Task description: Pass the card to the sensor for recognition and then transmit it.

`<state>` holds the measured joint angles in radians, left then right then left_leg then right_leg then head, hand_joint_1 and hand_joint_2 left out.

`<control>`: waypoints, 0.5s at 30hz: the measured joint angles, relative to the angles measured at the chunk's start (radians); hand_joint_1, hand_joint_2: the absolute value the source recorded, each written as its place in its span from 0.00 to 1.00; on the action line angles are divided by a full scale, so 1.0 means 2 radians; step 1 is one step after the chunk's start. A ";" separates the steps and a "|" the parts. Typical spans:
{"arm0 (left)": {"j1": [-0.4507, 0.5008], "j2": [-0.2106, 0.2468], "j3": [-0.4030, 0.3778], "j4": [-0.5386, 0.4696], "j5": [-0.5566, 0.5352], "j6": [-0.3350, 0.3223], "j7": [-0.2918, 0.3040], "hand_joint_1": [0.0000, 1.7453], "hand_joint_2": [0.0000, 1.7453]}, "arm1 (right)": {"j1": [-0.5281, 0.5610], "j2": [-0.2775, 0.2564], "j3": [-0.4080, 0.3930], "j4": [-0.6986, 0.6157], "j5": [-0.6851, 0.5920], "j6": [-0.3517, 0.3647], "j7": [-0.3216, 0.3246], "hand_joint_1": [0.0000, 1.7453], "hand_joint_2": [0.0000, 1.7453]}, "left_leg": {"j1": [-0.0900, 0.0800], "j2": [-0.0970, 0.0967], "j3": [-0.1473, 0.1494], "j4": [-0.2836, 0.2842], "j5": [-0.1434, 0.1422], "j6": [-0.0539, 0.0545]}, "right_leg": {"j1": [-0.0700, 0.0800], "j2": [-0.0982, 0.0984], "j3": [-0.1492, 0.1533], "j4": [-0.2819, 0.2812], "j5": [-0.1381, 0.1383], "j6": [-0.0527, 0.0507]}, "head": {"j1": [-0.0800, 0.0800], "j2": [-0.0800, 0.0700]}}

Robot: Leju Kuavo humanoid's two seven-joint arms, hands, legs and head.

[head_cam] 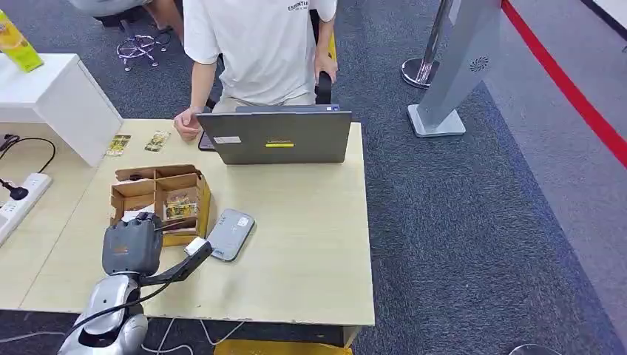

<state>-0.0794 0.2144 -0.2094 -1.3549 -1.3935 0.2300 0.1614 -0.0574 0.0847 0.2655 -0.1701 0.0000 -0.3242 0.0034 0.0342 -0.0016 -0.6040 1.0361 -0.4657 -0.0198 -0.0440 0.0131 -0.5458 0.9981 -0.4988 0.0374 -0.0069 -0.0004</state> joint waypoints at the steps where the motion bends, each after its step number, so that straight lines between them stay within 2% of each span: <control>1: 0.002 0.000 0.000 -0.008 0.001 -0.001 0.000 1.00 1.00 | 0.000 0.000 0.000 0.000 0.000 0.000 0.000 0.00 1.00 | 0.000 0.000 0.000 0.000 0.000 0.000 | 0.000 0.000 0.000 0.000 0.000 0.000 | 0.000 0.000; 7: 0.004 0.001 0.000 -0.041 0.004 -0.006 0.000 1.00 1.00 | 0.000 0.000 0.000 0.000 -0.001 0.000 0.000 0.00 1.00 | 0.000 0.000 0.000 0.000 0.000 0.000 | 0.000 0.000 0.000 0.000 0.000 0.000 | 0.000 0.000; 15: 0.006 0.001 0.000 -0.054 0.005 -0.006 -0.003 1.00 1.00 | 0.000 0.000 0.000 0.000 -0.002 0.000 0.000 0.00 1.00 | 0.000 0.000 0.000 0.000 0.000 0.000 | 0.000 0.000 0.000 0.000 0.000 0.000 | 0.000 0.000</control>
<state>-0.0666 0.2171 -0.2094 -1.4624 -1.3826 0.2189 0.1550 -0.0573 0.0847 0.2651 -0.1701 -0.0030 -0.3243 0.0034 0.0341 -0.0017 -0.6041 1.0360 -0.4657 -0.0198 -0.0440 0.0130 -0.5457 0.9982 -0.4988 0.0374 -0.0069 -0.0004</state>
